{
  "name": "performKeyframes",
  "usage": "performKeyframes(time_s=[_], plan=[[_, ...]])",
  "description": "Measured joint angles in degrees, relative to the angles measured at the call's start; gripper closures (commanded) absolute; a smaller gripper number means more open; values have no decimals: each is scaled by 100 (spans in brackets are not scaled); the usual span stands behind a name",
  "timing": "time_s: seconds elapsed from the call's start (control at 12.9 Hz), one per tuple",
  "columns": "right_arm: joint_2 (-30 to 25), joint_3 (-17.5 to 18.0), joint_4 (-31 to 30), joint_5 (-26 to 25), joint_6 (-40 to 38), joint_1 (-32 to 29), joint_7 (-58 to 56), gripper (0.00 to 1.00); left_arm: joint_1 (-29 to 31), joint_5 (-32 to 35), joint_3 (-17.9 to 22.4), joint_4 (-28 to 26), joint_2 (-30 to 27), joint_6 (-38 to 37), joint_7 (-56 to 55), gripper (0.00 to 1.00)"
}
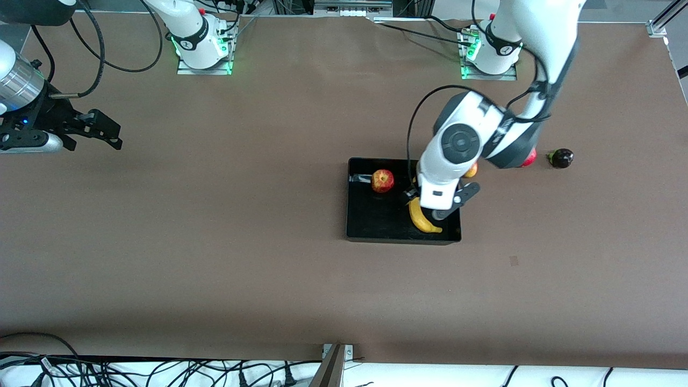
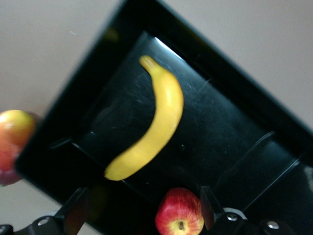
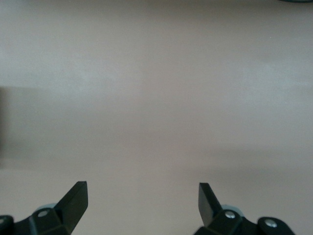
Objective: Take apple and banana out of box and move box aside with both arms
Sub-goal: 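Lower the left gripper into the tray and grasp the red apple, then carry the apple out of the tray and set it on the table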
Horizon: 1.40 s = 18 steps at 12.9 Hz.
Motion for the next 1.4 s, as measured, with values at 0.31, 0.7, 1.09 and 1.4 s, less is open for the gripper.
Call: performKeyframes(time_s=[0.31,0.7,1.09,1.4], plan=[[3,-1,1,0,0,0,0,0,-237,45,-228,105,700,503,15,0],[4,-1,1,0,0,0,0,0,-350,53,-311,144,855,738,-118,0],[4,-1,1,0,0,0,1,0,-426,306,-330,-41,1084,1157,-438,23],[4,-1,1,0,0,0,1,0,-458,310,-342,-151,1117,1264,-567,100]])
